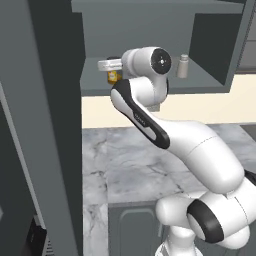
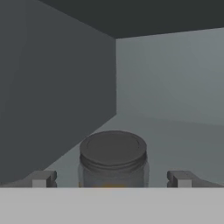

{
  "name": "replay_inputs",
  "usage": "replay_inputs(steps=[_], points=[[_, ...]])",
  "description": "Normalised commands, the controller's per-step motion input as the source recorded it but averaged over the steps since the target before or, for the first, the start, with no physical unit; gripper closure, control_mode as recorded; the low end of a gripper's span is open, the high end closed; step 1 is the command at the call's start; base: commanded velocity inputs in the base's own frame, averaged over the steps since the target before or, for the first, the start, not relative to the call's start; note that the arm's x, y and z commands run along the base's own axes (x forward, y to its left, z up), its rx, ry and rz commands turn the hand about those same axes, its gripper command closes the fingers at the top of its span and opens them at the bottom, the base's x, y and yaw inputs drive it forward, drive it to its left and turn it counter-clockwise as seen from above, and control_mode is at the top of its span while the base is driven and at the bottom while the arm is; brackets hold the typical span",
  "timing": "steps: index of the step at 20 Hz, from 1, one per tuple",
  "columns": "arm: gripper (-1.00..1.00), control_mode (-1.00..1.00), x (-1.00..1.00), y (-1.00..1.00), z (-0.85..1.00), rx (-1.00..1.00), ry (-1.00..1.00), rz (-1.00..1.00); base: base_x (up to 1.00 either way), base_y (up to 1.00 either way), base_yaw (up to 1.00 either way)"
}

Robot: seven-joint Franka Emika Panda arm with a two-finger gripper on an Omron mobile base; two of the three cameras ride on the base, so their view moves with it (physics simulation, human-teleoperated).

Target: Collect the turmeric, mayonnaise, and shaker from the cabinet and place them next to the stove.

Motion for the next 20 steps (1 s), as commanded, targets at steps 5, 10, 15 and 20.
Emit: replay_inputs(steps=[5,10,15,20], points=[[-1.0,-1.0,0.07,0.0,0.0,0.0,0.0,0.0,0.0,0.0,0.0],[-1.0,-1.0,0.09,0.0,0.0,0.0,0.0,0.0,0.0,0.0,0.0],[-1.0,-1.0,0.1,0.01,0.0,0.0,0.0,0.0,0.0,0.0,0.0],[-1.0,-1.0,0.1,0.04,-0.01,0.0,0.0,0.0,0.0,0.0,0.0]])
